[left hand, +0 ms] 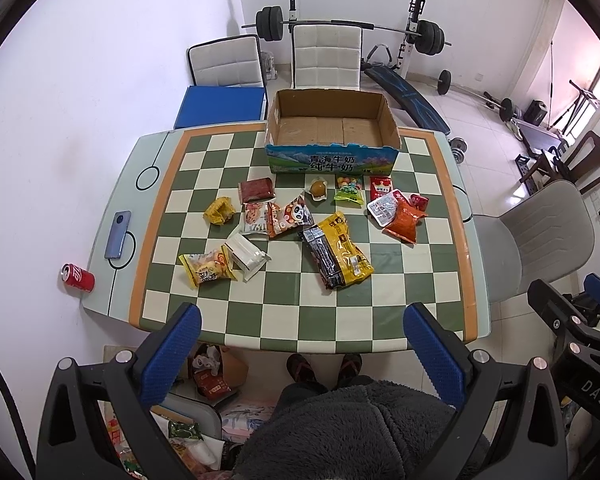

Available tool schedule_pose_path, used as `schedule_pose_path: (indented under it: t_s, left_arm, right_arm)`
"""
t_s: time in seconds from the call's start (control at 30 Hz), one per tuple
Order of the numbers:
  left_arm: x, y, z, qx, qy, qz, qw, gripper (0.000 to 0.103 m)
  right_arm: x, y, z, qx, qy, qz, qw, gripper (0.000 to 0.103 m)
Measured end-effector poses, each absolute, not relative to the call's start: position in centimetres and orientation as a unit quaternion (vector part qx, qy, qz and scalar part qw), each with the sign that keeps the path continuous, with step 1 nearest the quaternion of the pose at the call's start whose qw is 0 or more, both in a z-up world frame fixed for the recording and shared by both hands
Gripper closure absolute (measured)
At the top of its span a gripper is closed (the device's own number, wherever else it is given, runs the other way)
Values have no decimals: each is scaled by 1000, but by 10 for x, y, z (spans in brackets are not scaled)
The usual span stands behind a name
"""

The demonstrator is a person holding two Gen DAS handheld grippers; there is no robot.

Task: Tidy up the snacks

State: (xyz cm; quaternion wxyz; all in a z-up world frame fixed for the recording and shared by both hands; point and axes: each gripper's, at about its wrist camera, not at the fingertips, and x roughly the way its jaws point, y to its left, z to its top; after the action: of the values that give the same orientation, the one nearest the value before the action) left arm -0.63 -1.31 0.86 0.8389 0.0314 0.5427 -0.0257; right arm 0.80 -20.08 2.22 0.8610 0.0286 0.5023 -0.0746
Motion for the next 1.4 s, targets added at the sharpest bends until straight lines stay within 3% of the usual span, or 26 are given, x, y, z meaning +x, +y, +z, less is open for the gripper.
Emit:
schedule_pose_path:
  t_s: [0.9, 1.13, 1.4]
  left_arm:
    - [10, 3, -9, 13, 525, 7, 851, 0]
    - [65, 48, -69, 10, 547, 74, 834, 0]
    - [127, 107, -191, 32, 625, 103, 773, 0]
  right_arm:
    - [18, -198, 7, 48, 507, -61, 858, 0]
    - [74, -189, -71, 73, 558, -3, 827, 0]
    - [162, -155, -231, 38, 664, 44, 746, 0]
